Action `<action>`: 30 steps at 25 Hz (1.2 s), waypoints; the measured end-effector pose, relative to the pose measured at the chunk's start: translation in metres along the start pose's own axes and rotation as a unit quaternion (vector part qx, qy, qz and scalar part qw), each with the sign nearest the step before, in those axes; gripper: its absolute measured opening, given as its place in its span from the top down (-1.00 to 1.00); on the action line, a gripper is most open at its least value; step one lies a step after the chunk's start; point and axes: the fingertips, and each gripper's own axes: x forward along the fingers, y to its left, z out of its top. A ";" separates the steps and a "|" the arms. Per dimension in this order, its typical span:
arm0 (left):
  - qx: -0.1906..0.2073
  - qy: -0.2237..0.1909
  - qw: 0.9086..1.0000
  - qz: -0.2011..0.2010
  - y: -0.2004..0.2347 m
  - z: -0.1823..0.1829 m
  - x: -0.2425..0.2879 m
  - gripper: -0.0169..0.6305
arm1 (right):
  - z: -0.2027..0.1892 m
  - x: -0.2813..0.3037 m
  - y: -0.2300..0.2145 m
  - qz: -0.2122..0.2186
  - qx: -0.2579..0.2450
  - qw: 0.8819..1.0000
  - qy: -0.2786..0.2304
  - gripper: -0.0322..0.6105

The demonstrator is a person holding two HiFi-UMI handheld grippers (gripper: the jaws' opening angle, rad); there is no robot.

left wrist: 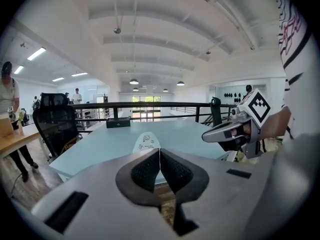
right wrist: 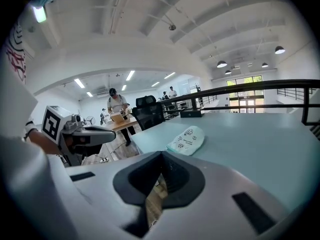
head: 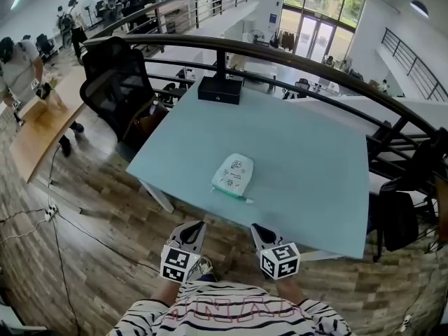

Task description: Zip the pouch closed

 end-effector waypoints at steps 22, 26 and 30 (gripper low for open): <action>-0.005 -0.006 1.000 0.030 -0.054 -0.013 -0.038 0.87 | -0.026 -0.050 0.008 0.018 -0.021 1.000 0.001 0.82; -0.003 -0.011 0.999 0.032 -0.057 -0.008 -0.042 0.87 | -0.023 -0.054 0.008 0.017 -0.023 1.000 -0.003 0.82; -0.003 -0.011 0.999 0.035 -0.070 -0.012 -0.045 0.87 | -0.028 -0.064 0.006 0.018 -0.024 1.000 -0.007 0.82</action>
